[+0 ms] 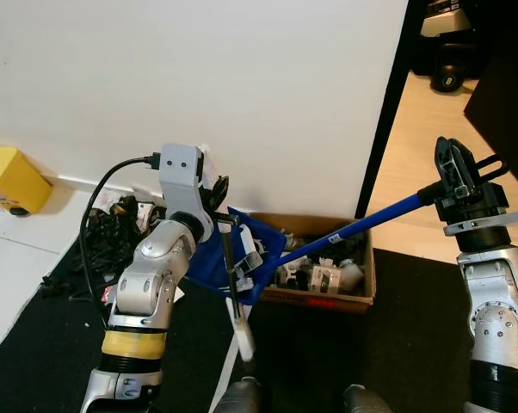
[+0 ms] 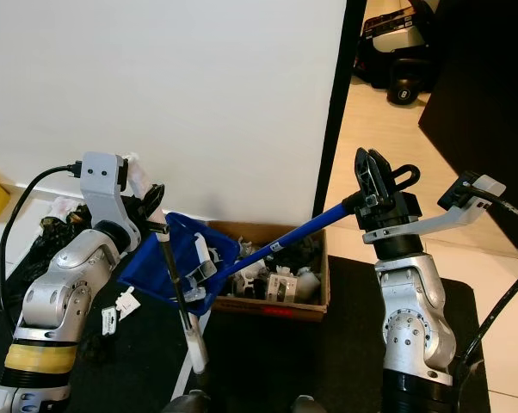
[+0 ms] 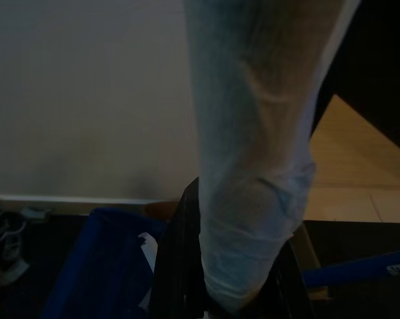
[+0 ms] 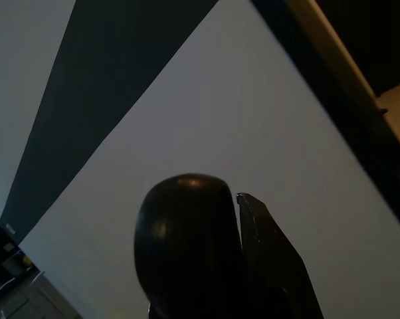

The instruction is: Sweep floor

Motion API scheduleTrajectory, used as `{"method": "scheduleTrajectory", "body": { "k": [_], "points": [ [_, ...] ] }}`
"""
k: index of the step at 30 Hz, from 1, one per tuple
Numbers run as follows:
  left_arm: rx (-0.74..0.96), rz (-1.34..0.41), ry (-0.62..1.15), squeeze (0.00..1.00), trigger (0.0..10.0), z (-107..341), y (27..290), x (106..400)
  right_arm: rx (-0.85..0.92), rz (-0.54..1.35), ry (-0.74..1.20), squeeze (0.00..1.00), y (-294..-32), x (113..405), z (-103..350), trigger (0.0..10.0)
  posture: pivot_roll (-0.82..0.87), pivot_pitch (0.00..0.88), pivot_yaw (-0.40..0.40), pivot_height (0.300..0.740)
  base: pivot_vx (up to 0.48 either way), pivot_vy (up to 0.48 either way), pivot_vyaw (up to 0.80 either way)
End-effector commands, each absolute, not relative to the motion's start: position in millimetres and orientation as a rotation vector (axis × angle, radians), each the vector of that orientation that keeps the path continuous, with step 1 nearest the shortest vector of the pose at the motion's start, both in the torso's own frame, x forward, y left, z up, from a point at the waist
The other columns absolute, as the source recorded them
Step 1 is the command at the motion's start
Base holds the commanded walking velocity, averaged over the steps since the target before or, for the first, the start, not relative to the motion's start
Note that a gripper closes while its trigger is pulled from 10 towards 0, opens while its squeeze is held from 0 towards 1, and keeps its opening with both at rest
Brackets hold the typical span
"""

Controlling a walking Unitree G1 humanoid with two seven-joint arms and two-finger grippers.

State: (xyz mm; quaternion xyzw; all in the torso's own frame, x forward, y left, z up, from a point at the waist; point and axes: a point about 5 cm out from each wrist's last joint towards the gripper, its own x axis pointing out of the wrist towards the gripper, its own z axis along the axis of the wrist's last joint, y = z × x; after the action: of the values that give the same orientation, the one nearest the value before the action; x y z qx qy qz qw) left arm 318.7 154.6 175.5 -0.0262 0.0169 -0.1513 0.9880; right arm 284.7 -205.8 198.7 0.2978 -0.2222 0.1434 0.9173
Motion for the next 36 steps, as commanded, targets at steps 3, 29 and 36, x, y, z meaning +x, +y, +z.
{"method": "scheduleTrajectory", "body": {
  "k": [3,29,36],
  "points": [
    [-0.044,-0.283,0.009,0.00,10.0,179.4,158.8,318.6,0.648,0.325,-0.499,0.00,-201.9,283.9,206.3,10.0,0.09,0.105,0.113,0.740,0.000,0.000,0.00],
    [0.023,-0.263,0.103,0.00,10.0,158.1,185.7,303.9,-0.089,0.384,-0.689,0.00,-179.2,324.2,278.9,10.0,0.13,0.120,0.101,0.740,0.000,0.000,0.00],
    [0.003,-0.271,0.118,0.00,10.0,150.4,177.6,299.2,-0.280,0.571,-0.720,0.00,-139.9,321.2,275.2,10.0,0.13,0.122,0.093,0.740,0.000,0.000,0.00]
  ]
}}
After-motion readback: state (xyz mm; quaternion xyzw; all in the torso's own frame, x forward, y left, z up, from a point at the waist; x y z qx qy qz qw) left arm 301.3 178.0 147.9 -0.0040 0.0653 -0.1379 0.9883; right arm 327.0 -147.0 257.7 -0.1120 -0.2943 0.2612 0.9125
